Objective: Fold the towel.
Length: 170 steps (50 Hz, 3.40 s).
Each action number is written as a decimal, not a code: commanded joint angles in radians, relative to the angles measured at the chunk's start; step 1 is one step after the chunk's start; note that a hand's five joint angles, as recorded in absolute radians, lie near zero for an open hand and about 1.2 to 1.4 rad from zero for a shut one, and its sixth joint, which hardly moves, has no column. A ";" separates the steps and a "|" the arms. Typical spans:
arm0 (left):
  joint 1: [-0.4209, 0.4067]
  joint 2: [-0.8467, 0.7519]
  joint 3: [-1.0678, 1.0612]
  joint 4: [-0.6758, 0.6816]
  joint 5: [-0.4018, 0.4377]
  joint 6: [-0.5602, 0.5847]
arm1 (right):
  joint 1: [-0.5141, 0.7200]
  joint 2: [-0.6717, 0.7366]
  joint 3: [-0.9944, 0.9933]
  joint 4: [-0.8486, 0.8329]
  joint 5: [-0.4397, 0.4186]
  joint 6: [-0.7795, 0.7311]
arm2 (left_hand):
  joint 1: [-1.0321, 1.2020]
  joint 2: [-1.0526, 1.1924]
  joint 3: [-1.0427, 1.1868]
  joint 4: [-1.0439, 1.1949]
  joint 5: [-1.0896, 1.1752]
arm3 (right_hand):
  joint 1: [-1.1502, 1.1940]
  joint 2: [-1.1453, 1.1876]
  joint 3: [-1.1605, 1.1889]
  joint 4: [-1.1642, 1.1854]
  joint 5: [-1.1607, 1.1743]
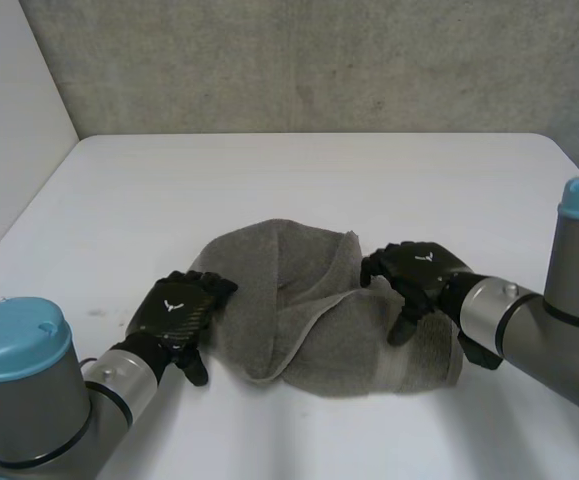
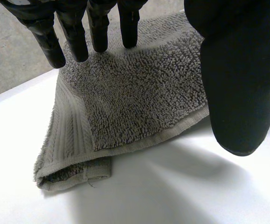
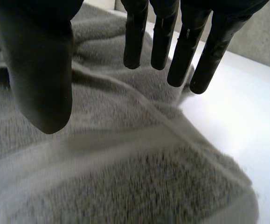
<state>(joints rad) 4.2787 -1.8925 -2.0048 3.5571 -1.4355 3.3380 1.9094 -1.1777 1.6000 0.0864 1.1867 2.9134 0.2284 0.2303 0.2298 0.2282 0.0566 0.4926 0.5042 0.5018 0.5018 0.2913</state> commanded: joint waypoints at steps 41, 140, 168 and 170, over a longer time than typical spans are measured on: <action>0.058 0.147 0.119 0.006 -0.013 -0.011 | -0.066 0.159 -0.288 0.168 -0.067 0.015 | 1.168 1.166 1.166 1.168 1.165 | -0.318 -0.330 -0.327 -0.327 -0.291; 0.000 0.262 -0.078 -0.101 -0.003 -0.061 | 0.033 0.083 -0.256 0.153 -0.125 0.194 | -0.041 -0.043 -0.043 -0.041 -0.044 | 0.904 0.892 0.894 0.895 0.930; -0.168 -0.124 0.073 0.255 -0.042 -0.055 | 0.036 0.035 -0.244 0.165 -0.125 0.194 | 0.000 -0.002 -0.002 0.000 -0.003 | 0.904 0.892 0.894 0.895 0.930; -0.168 -0.147 0.089 0.255 -0.068 -0.054 | 0.036 0.032 -0.244 0.165 -0.125 0.194 | 0.000 -0.002 -0.002 0.000 -0.003 | 0.904 0.892 0.894 0.895 0.930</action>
<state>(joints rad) 4.1199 -1.9663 -1.9715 3.8173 -1.4562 3.2778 1.9445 -1.1377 1.3562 0.2507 1.0616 3.1066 0.1856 0.1929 0.1926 0.1932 0.0317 1.3160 1.3025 0.7598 0.7849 1.1528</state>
